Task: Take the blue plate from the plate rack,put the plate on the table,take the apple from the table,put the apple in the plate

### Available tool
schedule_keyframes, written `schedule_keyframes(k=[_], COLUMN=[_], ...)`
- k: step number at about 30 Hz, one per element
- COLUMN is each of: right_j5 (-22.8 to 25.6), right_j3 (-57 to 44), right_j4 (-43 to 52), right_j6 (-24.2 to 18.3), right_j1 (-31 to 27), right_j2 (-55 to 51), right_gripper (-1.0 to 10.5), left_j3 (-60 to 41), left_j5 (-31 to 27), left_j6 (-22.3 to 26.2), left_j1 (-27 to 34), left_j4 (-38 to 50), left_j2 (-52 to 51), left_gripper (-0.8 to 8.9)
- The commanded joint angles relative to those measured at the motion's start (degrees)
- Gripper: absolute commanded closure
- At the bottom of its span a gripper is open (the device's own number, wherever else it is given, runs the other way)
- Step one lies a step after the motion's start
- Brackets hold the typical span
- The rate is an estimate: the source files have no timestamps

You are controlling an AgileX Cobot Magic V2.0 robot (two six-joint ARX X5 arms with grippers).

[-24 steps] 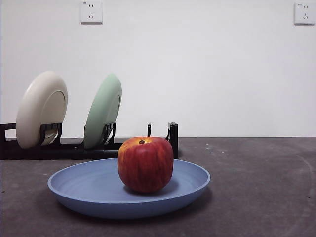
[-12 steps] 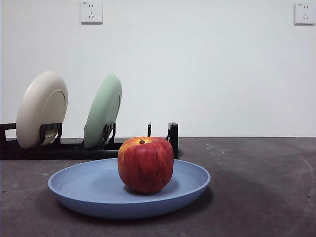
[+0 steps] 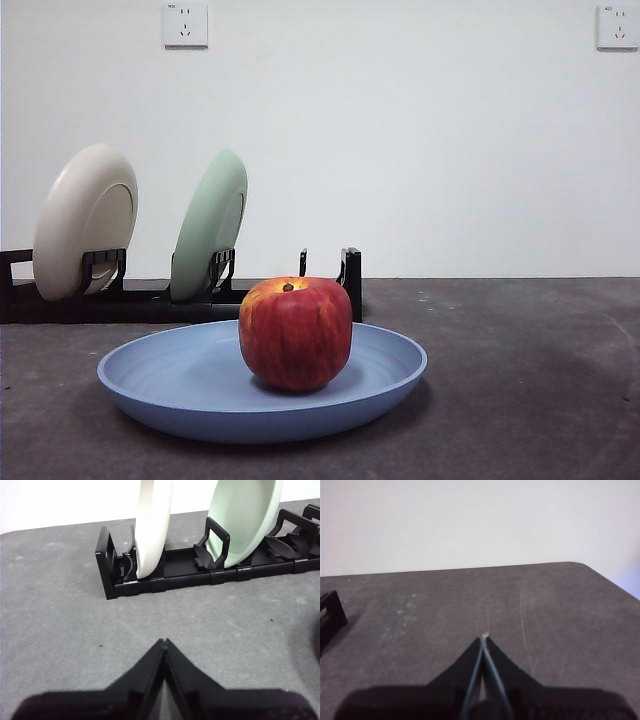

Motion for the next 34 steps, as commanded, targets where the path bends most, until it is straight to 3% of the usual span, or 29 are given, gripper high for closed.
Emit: schedule_keyframes(k=[1, 7, 18, 34], right_j5=[0.7, 4.5, 4.5, 4.5], right_j3=[-2.4, -6.1, -6.6, -6.6], right_j4=[0.3, 0.2, -5.9, -5.8], right_j6=[0.2, 0.3, 0.3, 0.2], right_j1=[0.0, 0.0, 0.0, 0.0], right_j2=[-1.0, -4.3, -6.0, -6.0], right_gripper=[9.5, 9.5, 9.5, 9.5], left_j3=[-0.6, -0.6, -0.6, -0.6], left_j5=[0.0, 0.0, 0.0, 0.0], left_j6=[-0.3, -0.3, -0.3, -0.3], left_j1=[0.1, 0.1, 0.1, 0.2], left_j4=[0.3, 0.3, 0.3, 0.4], left_j2=[0.0, 0.1, 0.1, 0.1], left_gripper=[8.17, 8.17, 8.17, 8.17])
